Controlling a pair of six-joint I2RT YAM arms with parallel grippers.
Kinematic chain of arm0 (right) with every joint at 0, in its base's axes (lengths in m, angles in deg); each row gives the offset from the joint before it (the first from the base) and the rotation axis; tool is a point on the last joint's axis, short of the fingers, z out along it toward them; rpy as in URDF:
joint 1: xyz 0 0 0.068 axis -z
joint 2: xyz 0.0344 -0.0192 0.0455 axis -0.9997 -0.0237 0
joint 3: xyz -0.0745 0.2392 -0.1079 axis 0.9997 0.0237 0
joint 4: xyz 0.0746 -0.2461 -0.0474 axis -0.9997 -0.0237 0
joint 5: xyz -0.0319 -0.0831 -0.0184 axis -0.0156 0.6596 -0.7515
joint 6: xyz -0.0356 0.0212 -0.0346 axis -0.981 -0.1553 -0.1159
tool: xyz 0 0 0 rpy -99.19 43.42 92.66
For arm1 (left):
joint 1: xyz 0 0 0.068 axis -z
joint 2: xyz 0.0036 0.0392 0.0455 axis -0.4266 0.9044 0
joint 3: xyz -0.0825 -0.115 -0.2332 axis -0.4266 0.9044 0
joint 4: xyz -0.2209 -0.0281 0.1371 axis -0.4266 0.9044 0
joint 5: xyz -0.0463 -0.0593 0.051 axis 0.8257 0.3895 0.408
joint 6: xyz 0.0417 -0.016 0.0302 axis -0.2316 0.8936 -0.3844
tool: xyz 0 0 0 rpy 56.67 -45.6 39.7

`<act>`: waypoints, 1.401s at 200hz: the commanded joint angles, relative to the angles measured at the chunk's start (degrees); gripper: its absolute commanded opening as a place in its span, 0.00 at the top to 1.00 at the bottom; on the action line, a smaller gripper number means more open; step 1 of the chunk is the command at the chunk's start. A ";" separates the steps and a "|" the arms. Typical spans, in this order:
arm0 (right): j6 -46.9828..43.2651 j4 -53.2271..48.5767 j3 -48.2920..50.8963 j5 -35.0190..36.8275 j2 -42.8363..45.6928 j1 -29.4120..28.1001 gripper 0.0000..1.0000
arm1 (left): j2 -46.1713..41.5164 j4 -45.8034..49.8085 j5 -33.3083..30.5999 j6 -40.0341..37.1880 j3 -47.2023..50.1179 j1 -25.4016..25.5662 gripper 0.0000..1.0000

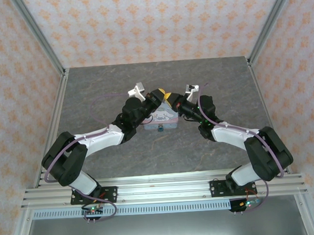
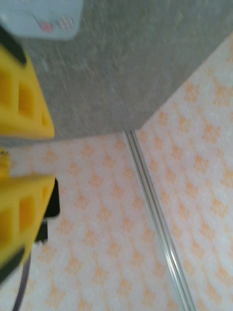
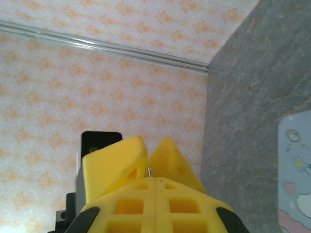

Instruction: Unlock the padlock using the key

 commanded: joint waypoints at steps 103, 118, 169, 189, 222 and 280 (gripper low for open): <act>-37.32 -41.21 -3.40 14.39 13.87 -4.57 1.00 | -8.06 53.71 13.62 6.30 -16.77 -6.75 0.23; -39.50 -41.28 -3.61 15.86 15.80 -5.68 1.00 | -6.65 53.06 15.29 7.55 -16.58 -6.68 0.28; -40.54 -37.45 -1.42 15.11 17.92 -5.97 1.00 | -6.16 49.24 16.42 9.22 -13.83 -6.51 0.49; -40.41 -35.77 -0.64 14.05 18.39 -6.09 1.00 | -6.20 47.18 17.08 10.35 -12.41 -6.34 0.52; -40.44 -35.36 -0.52 14.75 18.45 -6.32 1.00 | -5.53 44.28 18.31 12.94 -11.24 -5.73 0.53; -44.77 -39.28 -4.29 19.06 16.62 -9.37 1.00 | -2.62 41.59 18.86 18.05 -12.93 -4.59 0.49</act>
